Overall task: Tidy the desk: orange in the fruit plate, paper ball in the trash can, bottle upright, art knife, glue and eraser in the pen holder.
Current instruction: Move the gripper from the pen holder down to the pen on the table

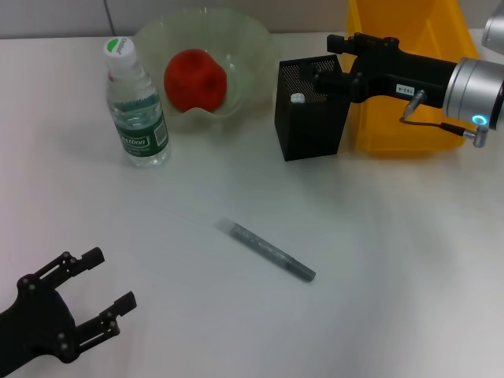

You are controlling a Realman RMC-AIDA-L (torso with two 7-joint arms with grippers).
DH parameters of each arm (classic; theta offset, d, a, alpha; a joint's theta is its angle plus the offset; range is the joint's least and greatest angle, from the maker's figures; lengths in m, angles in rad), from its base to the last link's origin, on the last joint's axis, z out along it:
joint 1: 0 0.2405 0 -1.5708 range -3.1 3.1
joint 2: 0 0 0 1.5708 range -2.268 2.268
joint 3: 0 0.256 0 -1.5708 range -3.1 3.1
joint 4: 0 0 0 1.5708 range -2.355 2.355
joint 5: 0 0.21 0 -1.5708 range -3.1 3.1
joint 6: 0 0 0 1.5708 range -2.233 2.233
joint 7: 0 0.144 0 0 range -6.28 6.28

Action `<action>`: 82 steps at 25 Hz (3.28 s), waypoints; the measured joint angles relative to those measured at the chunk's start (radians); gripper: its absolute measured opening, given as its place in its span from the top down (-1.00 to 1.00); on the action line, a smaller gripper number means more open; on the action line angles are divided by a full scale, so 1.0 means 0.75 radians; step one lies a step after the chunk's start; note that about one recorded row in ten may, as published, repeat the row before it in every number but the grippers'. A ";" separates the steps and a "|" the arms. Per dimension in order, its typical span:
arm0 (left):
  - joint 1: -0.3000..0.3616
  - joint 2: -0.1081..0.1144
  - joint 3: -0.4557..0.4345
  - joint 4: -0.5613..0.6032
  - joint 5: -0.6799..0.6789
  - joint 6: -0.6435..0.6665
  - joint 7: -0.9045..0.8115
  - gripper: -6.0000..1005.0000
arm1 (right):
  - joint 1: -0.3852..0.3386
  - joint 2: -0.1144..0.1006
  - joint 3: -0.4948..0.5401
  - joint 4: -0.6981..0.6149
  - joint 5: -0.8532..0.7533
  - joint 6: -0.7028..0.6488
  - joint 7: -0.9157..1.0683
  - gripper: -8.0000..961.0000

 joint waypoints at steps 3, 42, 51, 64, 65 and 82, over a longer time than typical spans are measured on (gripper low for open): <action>0.001 0.001 0.002 -0.001 0.000 0.001 0.000 -0.56 | -0.001 0.002 0.002 0.000 0.000 -0.003 0.000 -0.44; 0.003 -0.007 0.003 0.006 0.018 0.009 0.000 -0.56 | -0.097 0.004 -0.189 -0.189 -0.003 -0.714 0.156 -0.55; 0.001 -0.009 0.001 0.002 0.018 0.009 0.000 -0.56 | -0.023 0.009 -0.257 -0.030 0.000 -0.653 0.011 -0.55; 0.000 -0.012 -0.006 0.005 0.018 0.009 0.000 -0.56 | 0.022 0.013 -0.304 -0.034 0.001 -0.603 0.065 -0.55; 0.000 -0.011 -0.006 0.005 0.018 0.009 0.000 -0.56 | 0.033 0.011 -0.321 -0.059 -0.002 -0.594 0.117 -0.55; -0.006 -0.013 -0.009 -0.001 0.011 0.002 0.000 -0.56 | 0.347 0.004 -0.966 -0.686 -0.495 -0.507 1.286 -0.55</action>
